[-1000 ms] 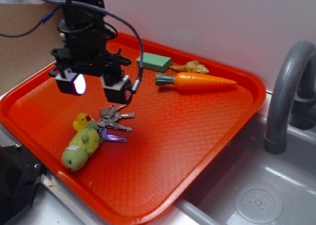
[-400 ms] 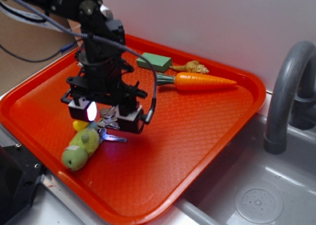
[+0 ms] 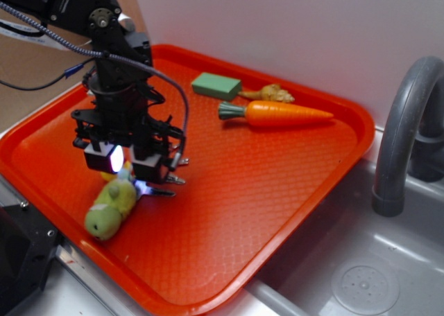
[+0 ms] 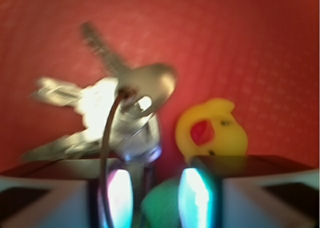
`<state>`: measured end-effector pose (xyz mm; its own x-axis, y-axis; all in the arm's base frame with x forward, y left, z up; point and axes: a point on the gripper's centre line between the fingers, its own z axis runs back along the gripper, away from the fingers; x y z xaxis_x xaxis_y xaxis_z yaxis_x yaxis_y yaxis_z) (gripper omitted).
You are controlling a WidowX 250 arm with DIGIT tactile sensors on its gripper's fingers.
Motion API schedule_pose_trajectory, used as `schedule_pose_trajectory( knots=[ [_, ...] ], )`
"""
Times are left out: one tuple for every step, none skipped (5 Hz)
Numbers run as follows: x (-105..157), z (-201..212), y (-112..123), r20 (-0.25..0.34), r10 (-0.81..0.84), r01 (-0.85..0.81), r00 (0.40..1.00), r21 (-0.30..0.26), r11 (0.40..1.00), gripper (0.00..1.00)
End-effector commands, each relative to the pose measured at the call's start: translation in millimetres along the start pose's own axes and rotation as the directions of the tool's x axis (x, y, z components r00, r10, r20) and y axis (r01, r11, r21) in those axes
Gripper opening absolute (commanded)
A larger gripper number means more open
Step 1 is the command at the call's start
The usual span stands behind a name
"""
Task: Grab the silver keys.
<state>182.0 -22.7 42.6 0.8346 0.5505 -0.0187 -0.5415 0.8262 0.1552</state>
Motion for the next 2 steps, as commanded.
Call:
schedule_pose_trajectory(
  knots=[
    [8.5, 22.1, 17.1, 0.037, -0.003, 0.006, 0.999, -0.092, 0.996, 0.0],
    [7.8, 26.2, 10.3, 0.058, -0.023, 0.027, 0.998, -0.069, 0.997, 0.0]
  ],
)
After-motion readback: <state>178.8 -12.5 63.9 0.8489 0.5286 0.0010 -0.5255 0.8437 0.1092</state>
